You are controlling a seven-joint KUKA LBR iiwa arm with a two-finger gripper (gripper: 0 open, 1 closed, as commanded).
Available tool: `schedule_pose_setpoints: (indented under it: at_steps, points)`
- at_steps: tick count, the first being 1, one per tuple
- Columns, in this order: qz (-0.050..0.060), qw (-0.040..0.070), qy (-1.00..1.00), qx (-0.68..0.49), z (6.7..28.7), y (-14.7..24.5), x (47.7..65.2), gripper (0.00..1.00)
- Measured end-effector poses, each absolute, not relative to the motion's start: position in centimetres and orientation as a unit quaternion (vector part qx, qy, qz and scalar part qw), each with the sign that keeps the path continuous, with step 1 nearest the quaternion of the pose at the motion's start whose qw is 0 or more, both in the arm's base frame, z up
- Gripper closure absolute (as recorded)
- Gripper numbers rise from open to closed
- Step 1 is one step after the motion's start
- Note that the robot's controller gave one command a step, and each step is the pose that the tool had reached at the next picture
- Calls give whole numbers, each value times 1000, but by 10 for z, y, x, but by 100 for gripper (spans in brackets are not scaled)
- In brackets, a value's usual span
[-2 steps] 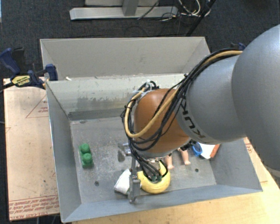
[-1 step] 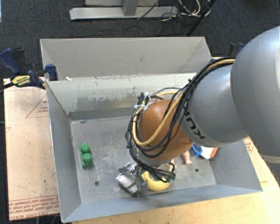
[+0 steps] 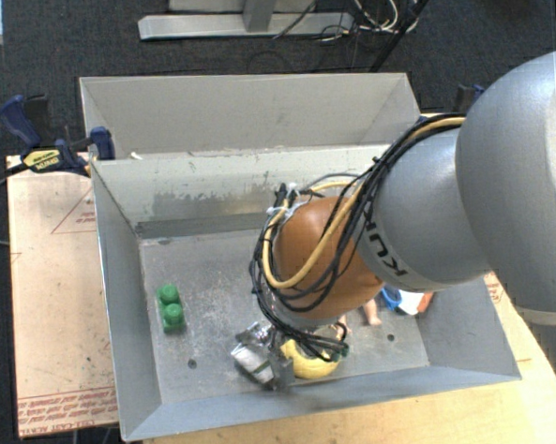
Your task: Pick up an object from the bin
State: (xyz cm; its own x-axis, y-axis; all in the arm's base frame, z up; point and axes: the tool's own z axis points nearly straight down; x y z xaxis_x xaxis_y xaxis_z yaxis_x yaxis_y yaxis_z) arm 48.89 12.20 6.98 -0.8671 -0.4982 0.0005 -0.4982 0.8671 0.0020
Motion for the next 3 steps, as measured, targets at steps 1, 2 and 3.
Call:
schedule_pose_setpoints:
  at_steps: [1, 2, 3]
  points:
    - [-1, 0, -966, 258, 70, 122, 489, 100]
    - [-1, 0, -966, 258, 70, 122, 489, 100]
    - [-1, 0, -966, 258, 70, 122, 489, 100]
